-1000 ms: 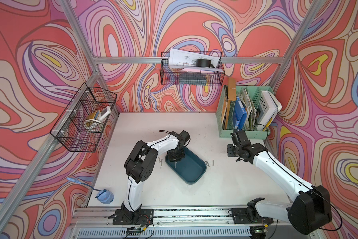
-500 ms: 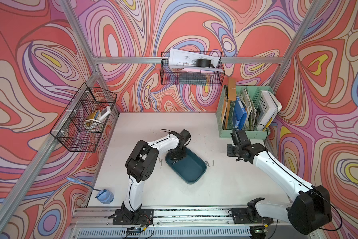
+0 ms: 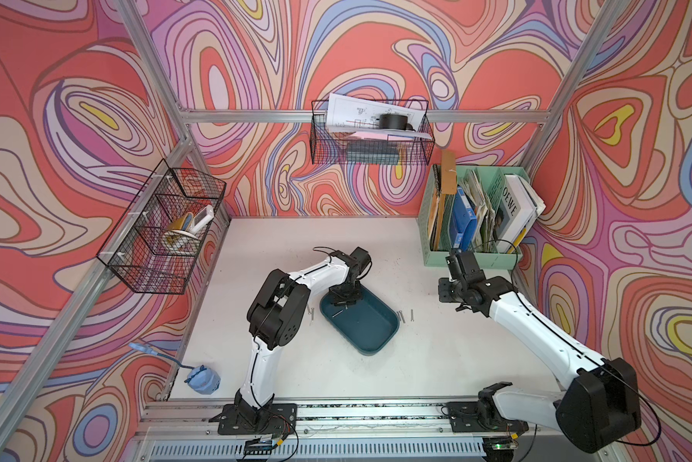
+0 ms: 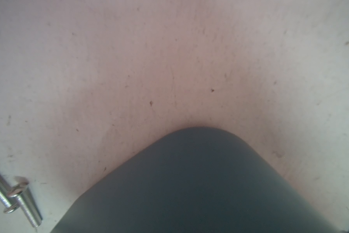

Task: Take out the screws from the storage box
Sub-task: Pick up the screw from the storage box.

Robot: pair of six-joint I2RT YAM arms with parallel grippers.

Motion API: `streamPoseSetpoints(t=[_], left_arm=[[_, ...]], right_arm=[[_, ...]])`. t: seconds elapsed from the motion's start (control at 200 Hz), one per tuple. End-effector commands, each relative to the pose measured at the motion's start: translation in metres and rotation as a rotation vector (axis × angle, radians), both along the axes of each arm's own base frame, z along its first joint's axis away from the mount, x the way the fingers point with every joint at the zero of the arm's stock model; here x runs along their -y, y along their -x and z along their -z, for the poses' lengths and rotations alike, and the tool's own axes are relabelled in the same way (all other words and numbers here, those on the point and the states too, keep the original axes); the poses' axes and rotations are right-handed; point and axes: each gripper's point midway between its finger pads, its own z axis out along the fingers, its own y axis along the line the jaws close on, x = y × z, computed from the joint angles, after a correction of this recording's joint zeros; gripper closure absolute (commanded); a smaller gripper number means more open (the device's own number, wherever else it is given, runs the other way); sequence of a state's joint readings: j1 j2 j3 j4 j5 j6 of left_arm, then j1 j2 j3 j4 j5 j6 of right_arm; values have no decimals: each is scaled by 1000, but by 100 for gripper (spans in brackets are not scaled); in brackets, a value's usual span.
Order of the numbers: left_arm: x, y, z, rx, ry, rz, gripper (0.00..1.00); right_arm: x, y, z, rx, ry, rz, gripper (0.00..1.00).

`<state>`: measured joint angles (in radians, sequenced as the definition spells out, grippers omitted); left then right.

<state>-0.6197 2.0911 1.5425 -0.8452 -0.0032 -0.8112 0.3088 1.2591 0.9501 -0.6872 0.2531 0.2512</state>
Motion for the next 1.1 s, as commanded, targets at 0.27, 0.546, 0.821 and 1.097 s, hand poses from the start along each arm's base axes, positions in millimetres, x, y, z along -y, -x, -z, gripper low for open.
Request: streamPoseSetpoints(t=[0.27,0.546,0.821,1.097], left_arm=[[-5,19,20,-59,-76,50,94],[2,6,-12,-2,-55,72,100],[-1,1,-58,71,-45,115,99],[-48,8,-83,93,-61,129,99]], right_arm=[[0,-4,-1,8,2,-4,57],[-1,-4,-2,10,-1,-11,57],[-2,-5,-4,24,-5,-21,57],[-3,-5,-3,29,-11,-22,57]])
